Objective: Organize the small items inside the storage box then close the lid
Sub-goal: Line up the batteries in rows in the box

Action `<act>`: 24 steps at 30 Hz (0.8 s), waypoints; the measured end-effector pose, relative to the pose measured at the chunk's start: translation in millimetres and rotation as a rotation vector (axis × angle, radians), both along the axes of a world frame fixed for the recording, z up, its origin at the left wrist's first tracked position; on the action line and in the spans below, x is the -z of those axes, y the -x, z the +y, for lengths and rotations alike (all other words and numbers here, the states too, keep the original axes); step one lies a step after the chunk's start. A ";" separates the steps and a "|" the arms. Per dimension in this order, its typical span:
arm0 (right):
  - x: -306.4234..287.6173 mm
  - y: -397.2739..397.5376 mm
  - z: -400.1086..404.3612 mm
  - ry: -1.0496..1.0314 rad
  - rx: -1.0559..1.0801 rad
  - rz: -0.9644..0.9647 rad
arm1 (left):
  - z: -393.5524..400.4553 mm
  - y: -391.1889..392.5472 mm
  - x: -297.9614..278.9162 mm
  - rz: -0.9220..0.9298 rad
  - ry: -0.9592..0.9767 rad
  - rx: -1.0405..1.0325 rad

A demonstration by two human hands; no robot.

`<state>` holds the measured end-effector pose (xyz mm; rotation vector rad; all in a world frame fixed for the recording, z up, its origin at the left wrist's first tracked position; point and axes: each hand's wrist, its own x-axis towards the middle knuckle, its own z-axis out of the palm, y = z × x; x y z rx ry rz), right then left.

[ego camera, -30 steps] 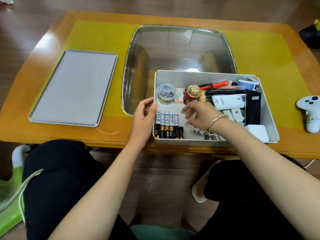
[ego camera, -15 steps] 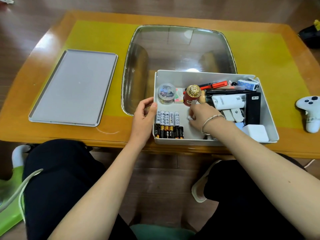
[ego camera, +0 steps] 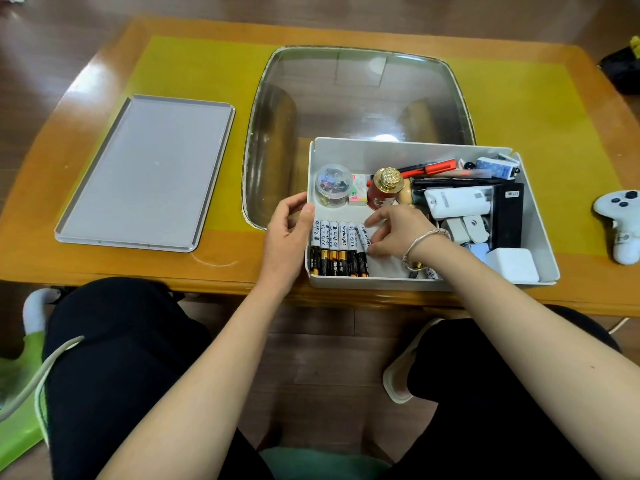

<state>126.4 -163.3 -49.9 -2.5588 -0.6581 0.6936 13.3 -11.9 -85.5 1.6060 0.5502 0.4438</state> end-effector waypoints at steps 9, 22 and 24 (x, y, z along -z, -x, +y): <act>-4.1 0.2 0.3 -0.009 -0.077 0.040 | 0.3 -0.2 0.6 -0.006 -0.003 0.005; -17.1 11.4 -1.8 0.200 -0.146 0.245 | 0.7 -0.7 1.0 -0.001 0.011 -0.001; -14.8 11.7 0.1 0.148 -0.106 0.293 | 0.7 -0.6 0.6 -0.004 0.013 0.002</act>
